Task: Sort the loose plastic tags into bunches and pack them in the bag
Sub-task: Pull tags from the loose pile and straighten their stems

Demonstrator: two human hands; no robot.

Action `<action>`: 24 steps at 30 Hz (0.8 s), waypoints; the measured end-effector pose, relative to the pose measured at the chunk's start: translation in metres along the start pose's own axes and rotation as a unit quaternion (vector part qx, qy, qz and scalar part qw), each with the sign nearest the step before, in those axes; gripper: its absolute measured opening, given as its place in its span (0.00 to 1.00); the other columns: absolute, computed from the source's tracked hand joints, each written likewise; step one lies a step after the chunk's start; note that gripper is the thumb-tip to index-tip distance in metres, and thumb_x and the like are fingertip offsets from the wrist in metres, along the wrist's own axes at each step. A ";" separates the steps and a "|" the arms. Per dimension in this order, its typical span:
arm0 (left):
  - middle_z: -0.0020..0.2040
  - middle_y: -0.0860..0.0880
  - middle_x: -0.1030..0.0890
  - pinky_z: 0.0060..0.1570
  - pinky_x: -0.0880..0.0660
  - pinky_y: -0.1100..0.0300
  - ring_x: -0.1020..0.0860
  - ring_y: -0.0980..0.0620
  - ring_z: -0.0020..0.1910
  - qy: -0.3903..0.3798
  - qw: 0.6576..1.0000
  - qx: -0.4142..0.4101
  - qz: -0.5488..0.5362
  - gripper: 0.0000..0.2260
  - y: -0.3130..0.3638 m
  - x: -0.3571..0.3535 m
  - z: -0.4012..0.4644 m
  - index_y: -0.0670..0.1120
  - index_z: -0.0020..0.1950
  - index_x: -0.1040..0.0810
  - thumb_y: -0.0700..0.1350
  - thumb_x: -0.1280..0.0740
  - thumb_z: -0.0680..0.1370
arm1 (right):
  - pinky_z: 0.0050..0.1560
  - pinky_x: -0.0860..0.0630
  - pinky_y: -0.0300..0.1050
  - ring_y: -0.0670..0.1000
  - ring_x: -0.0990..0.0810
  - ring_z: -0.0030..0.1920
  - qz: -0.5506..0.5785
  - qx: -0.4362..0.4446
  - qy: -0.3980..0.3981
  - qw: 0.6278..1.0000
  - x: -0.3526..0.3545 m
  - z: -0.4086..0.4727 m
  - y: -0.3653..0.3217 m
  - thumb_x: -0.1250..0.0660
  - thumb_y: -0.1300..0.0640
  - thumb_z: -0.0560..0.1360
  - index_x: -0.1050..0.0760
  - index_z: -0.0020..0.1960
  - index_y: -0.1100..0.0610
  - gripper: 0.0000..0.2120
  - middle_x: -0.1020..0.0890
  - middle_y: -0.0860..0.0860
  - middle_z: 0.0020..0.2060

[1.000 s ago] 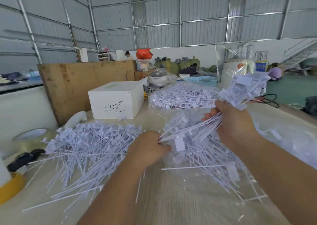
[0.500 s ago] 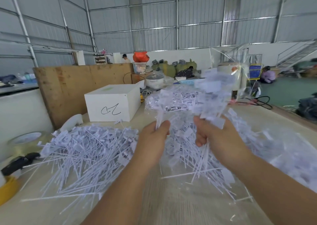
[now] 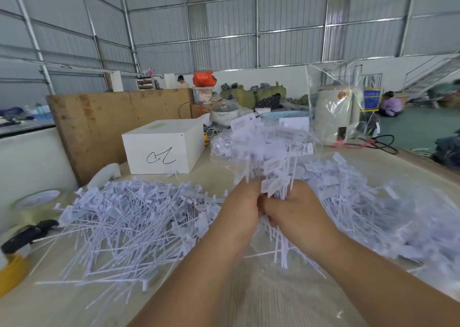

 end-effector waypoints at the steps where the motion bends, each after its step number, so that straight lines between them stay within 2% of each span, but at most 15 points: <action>1: 0.44 0.42 0.20 0.44 0.29 0.54 0.23 0.47 0.43 -0.021 1.000 -0.003 -0.008 0.12 0.001 -0.003 0.000 0.52 0.42 0.17 0.54 0.38 0.69 | 0.31 0.31 0.40 0.46 0.28 0.27 0.000 0.002 0.009 1.000 0.003 0.000 -0.001 0.35 0.72 0.68 0.26 0.31 0.65 0.09 0.27 0.50 0.23; 3: 0.46 0.43 0.21 0.42 0.28 0.60 0.24 0.48 0.43 -0.044 0.999 0.009 -0.001 0.16 -0.002 -0.008 0.003 0.48 0.51 0.19 0.49 0.38 0.67 | 0.31 0.30 0.37 0.43 0.26 0.28 0.004 0.013 0.019 1.000 0.008 -0.002 -0.006 0.34 0.68 0.71 0.24 0.28 0.55 0.15 0.25 0.45 0.23; 5: 0.43 0.47 0.19 0.36 0.28 0.65 0.24 0.51 0.39 -0.059 0.997 0.044 0.033 0.21 -0.007 -0.012 0.006 0.44 0.53 0.23 0.42 0.41 0.62 | 0.30 0.28 0.32 0.40 0.22 0.28 0.017 0.014 0.026 0.999 0.014 -0.003 -0.011 0.34 0.64 0.73 0.22 0.29 0.50 0.16 0.22 0.45 0.25; 6: 0.43 0.51 0.17 0.38 0.26 0.65 0.21 0.52 0.41 -0.067 0.995 0.055 0.054 0.23 -0.010 -0.012 0.007 0.46 0.54 0.23 0.41 0.42 0.61 | 0.30 0.27 0.32 0.40 0.21 0.29 0.033 0.004 0.039 0.999 0.020 -0.003 -0.009 0.33 0.63 0.73 0.20 0.31 0.51 0.14 0.20 0.44 0.26; 8: 0.52 0.55 0.16 0.52 0.23 0.57 0.19 0.55 0.52 -0.066 0.989 0.062 0.117 0.25 -0.018 -0.007 0.004 0.52 0.60 0.23 0.44 0.40 0.64 | 0.32 0.26 0.36 0.40 0.20 0.29 0.060 -0.038 0.076 0.995 0.032 -0.001 0.003 0.31 0.59 0.73 0.20 0.32 0.52 0.11 0.20 0.43 0.26; 9: 0.55 0.55 0.18 0.58 0.24 0.53 0.20 0.54 0.56 -0.067 0.983 0.059 0.159 0.25 -0.020 -0.003 0.000 0.56 0.62 0.23 0.47 0.40 0.65 | 0.35 0.24 0.41 0.42 0.19 0.31 0.068 -0.064 0.091 0.991 0.039 0.001 0.011 0.30 0.56 0.73 0.20 0.34 0.51 0.09 0.19 0.43 0.27; 10: 0.56 0.56 0.18 0.58 0.24 0.52 0.20 0.54 0.56 -0.077 0.976 0.055 0.197 0.25 -0.022 -0.002 -0.004 0.59 0.62 0.24 0.49 0.39 0.65 | 0.40 0.23 0.47 0.45 0.18 0.34 0.079 -0.092 0.102 0.987 0.044 0.002 0.019 0.29 0.54 0.73 0.20 0.36 0.52 0.07 0.18 0.45 0.30; 12: 0.54 0.59 0.20 0.51 0.24 0.58 0.19 0.59 0.50 -0.105 0.958 0.055 0.260 0.22 -0.027 -0.007 -0.009 0.62 0.61 0.25 0.51 0.37 0.67 | 0.49 0.21 0.60 0.53 0.18 0.36 0.127 -0.126 0.097 0.979 0.047 0.005 0.028 0.30 0.55 0.74 0.20 0.34 0.57 0.11 0.18 0.51 0.32; 13: 0.54 0.60 0.20 0.46 0.25 0.62 0.20 0.61 0.47 -0.116 0.949 0.057 0.288 0.20 -0.029 -0.009 -0.011 0.62 0.62 0.25 0.51 0.35 0.70 | 0.50 0.21 0.61 0.53 0.19 0.34 0.149 -0.129 0.090 0.976 0.047 0.006 0.028 0.31 0.57 0.75 0.19 0.31 0.57 0.15 0.19 0.54 0.30; 16: 0.50 0.57 0.20 0.36 0.29 0.69 0.21 0.63 0.40 -0.126 0.937 0.055 0.321 0.19 -0.034 -0.010 -0.012 0.61 0.66 0.28 0.49 0.31 0.76 | 0.41 0.18 0.50 0.52 0.18 0.31 0.177 -0.112 0.094 0.973 0.053 0.008 0.026 0.35 0.58 0.79 0.19 0.30 0.59 0.20 0.18 0.56 0.30; 19: 0.44 0.54 0.17 0.38 0.29 0.66 0.23 0.61 0.36 -0.123 0.945 0.049 0.298 0.18 -0.035 -0.010 -0.011 0.56 0.64 0.26 0.47 0.29 0.76 | 0.33 0.21 0.45 0.52 0.19 0.30 0.208 -0.092 0.101 0.968 0.059 0.010 0.022 0.35 0.59 0.80 0.21 0.35 0.60 0.15 0.19 0.56 0.30; 22: 0.34 0.53 0.19 0.37 0.27 0.61 0.24 0.55 0.33 -0.112 0.968 0.073 0.210 0.08 -0.035 -0.008 -0.008 0.50 0.54 0.24 0.40 0.31 0.77 | 0.34 0.24 0.47 0.51 0.22 0.29 0.230 -0.090 0.081 0.966 0.059 0.012 0.020 0.35 0.60 0.79 0.21 0.36 0.58 0.13 0.21 0.53 0.28; 24: 0.30 0.53 0.20 0.32 0.29 0.64 0.26 0.56 0.29 -0.098 0.971 0.077 0.205 0.05 -0.034 -0.003 -0.007 0.49 0.47 0.22 0.39 0.33 0.79 | 0.35 0.26 0.48 0.51 0.23 0.28 0.249 -0.090 0.062 0.962 0.058 0.013 0.016 0.35 0.60 0.79 0.22 0.39 0.60 0.11 0.22 0.53 0.28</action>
Point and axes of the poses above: each hand's wrist, its own z-axis towards the middle knuckle, its own x-axis out of the back of the hand, y = z × x, the point moved 10 cm from there along z, towards the middle knuckle
